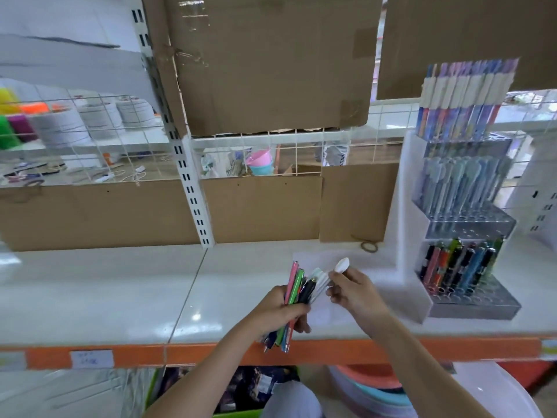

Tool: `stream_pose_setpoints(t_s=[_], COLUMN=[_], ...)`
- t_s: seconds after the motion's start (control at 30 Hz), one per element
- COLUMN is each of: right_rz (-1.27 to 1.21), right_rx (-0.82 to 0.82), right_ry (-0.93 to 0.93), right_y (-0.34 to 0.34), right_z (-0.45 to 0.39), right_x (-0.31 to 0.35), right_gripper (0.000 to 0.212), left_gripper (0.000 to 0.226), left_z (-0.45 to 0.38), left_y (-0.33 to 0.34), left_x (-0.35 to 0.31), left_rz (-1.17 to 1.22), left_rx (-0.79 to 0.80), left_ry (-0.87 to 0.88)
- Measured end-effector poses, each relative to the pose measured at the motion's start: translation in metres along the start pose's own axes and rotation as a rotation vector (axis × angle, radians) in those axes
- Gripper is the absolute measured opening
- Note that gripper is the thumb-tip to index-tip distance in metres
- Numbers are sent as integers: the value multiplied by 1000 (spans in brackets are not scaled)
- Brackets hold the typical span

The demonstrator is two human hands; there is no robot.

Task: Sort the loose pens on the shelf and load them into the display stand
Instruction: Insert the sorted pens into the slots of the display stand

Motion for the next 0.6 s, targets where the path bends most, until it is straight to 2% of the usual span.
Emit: stream_pose_setpoints(t_s=[0.23,0.43,0.53,0.6], right_rz=[52,104,111,17], right_rx=[155,306,263,195], right_ry=[187,220,184,173], right_y=[77,118,126,122], right_z=[-14,-17,-21,-25], right_x=[-35,-46,-45,-39], right_gripper=[11,8,6,4], left_gripper=[3,6,7,6], left_z=[23,46,50,51], left_y=[-48,-84,-92,-95], left_x=[23,40,47,51], left_rz=[-18,-51,-25,-10], left_rx=[-180,-215,-226,-228], left_ry=[-101,-167,-174,-185])
Point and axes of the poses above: each hand's wrist, its own z-axis away from the middle knuckle, its own y-axis out of the palm, x = y × z, the point moved 5 cm from there along -z, towards the middle knuckle, and after that the axes turned 3 degrees about -z, right-handed, at the moved point
